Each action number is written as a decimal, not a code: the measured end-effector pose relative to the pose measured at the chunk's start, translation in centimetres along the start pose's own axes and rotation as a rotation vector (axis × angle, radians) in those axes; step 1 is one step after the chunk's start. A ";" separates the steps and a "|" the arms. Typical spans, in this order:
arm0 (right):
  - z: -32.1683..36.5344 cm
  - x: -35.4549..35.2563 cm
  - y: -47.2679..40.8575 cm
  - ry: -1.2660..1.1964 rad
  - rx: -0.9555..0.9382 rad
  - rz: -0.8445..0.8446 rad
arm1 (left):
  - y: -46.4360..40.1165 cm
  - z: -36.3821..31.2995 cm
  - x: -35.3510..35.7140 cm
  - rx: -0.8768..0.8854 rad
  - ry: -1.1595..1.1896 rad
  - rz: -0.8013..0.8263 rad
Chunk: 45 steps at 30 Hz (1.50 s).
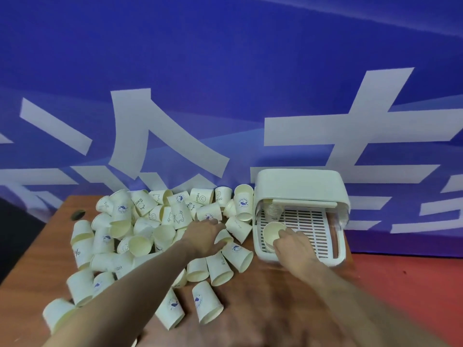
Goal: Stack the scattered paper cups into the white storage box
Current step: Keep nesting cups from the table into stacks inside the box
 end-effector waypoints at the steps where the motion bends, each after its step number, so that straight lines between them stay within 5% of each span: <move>1: 0.0 -0.1 0.0 0.001 0.001 0.009 | 0.0 -0.1 0.0 0.008 -0.005 0.001; 26: 5.5 -9.6 -6.9 -0.169 -0.199 -0.152 | 2.4 6.4 -2.1 -0.183 0.051 -0.067; 38: 8.3 -7.1 -13.0 -0.204 -0.148 0.005 | 0.3 12.8 1.1 -0.265 0.084 0.016; 45: 8.6 -4.8 -17.1 -0.400 0.090 0.088 | -3.5 15.7 3.1 -0.319 0.092 -0.006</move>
Point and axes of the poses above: each hand's wrist, its own y-axis away from the middle knuckle, its own x-axis out of the palm, z = x × y, the point moved 1 cm from there along -y, towards the middle knuckle, and after that the axes turned 8 degrees about -x, right-handed, at the moved point
